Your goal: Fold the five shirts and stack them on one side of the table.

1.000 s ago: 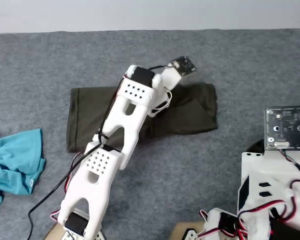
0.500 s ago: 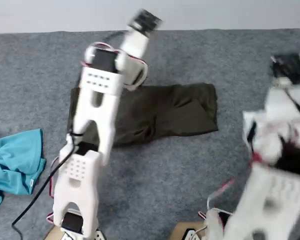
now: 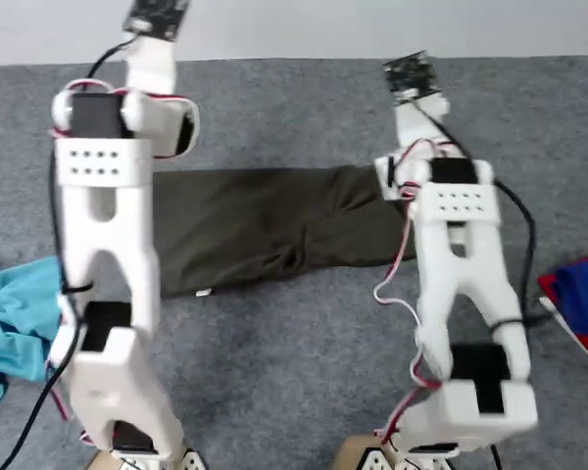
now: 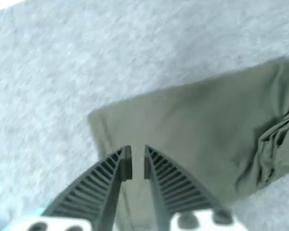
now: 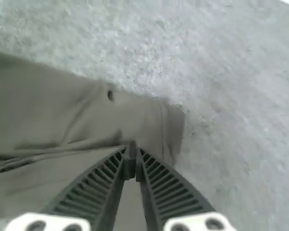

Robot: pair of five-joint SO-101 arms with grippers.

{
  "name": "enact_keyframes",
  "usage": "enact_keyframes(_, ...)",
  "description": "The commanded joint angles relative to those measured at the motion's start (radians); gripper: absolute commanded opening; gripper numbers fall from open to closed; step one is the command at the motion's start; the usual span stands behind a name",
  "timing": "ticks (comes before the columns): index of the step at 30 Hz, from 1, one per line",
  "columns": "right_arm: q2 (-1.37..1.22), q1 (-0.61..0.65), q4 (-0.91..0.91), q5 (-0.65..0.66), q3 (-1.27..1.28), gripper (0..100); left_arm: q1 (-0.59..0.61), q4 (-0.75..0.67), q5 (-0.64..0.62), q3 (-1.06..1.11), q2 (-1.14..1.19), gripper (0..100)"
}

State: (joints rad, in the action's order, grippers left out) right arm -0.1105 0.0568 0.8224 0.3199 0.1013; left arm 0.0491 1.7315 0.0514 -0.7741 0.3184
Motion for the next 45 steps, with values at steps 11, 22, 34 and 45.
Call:
enact_keyframes(11, -0.346, -0.130, -0.291, 0.157, -0.089, 1.1, 0.121, 0.023, -0.006, 0.295, -0.295, 5)
enact_keyframes(22, -0.443, -0.186, -0.131, 0.157, -0.281, 1.0, 0.121, 0.021, 0.051, 0.432, -0.422, 5)
enact_keyframes(34, -0.278, 0.044, 0.054, 0.155, -0.404, 1.0, 0.150, 0.020, 0.058, 0.466, -0.442, 5)
enact_keyframes(45, -0.150, 0.297, 0.226, -0.130, -0.404, 1.5, 0.534, 0.006, 0.054, 0.467, -0.534, 5)
